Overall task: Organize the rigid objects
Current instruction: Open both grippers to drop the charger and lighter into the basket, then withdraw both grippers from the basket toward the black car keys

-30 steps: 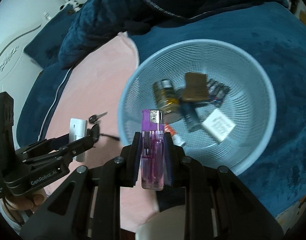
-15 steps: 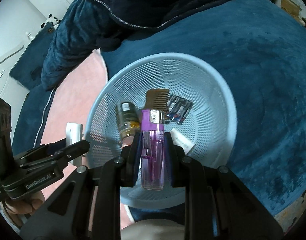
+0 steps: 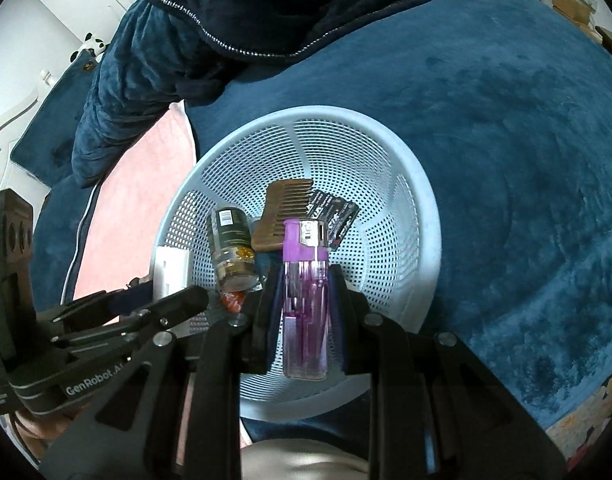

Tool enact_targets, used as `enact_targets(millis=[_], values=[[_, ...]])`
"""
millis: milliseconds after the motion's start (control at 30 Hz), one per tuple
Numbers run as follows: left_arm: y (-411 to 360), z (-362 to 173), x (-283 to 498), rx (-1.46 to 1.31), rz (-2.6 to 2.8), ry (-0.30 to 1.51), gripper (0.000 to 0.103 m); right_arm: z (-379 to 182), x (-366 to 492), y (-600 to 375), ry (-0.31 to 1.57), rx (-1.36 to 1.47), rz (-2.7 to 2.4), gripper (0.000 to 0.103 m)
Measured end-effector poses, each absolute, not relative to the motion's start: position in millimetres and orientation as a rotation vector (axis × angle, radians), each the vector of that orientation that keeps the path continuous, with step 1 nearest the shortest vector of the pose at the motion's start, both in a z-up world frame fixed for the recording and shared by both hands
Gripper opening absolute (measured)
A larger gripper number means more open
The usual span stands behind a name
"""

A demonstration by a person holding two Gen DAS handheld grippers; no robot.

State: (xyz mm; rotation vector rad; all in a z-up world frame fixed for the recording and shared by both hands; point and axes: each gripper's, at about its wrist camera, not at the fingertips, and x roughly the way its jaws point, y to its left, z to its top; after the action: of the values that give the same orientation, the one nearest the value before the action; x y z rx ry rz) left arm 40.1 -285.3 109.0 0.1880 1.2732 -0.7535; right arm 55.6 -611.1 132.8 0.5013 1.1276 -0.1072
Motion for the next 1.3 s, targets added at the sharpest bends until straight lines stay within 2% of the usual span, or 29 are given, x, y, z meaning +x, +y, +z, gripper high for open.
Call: enact_targets(millis=[133, 167, 200, 267, 300, 333, 400, 567, 633, 700, 1300], values=[[-285, 110, 34, 0.204, -0.778, 1.283, 0.047, 134, 54, -613, 1.138, 0.48, -0.142, 0.025], [-285, 111, 33, 0.202, -0.78, 1.285, 0.057, 135, 54, -614, 1.144, 0.477, -0.151, 0.025], [-284, 111, 33, 0.197, -0.78, 1.287, 0.075, 135, 54, -615, 1.151, 0.473, -0.161, 0.027], [-278, 114, 32, 0.17, -0.773, 1.282, 0.093, 136, 53, -616, 1.152, 0.479, -0.168, 0.044], [-275, 116, 32, 0.161, -0.768, 1.276, 0.099, 137, 51, -617, 1.146, 0.487, -0.17, 0.057], [-272, 118, 31, 0.158, -0.759, 1.269, 0.1, 139, 49, -618, 1.138, 0.492, -0.173, 0.067], [-267, 121, 30, 0.164, -0.736, 1.258, 0.1, 141, 48, -618, 1.131, 0.494, -0.176, 0.077], [-247, 127, 29, 0.161, -0.682, 1.232, 0.102, 142, 46, -613, 1.152, 0.484, -0.178, 0.085], [-238, 128, 28, 0.163, -0.659, 1.223, 0.102, 145, 45, -610, 1.151, 0.478, -0.175, 0.093], [-232, 128, 27, 0.166, -0.64, 1.216, 0.102, 146, 44, -606, 1.153, 0.466, -0.172, 0.097], [-145, 113, 29, 0.097, -0.476, 1.217, 0.102, 142, 58, -525, 1.204, 0.322, -0.054, 0.1]])
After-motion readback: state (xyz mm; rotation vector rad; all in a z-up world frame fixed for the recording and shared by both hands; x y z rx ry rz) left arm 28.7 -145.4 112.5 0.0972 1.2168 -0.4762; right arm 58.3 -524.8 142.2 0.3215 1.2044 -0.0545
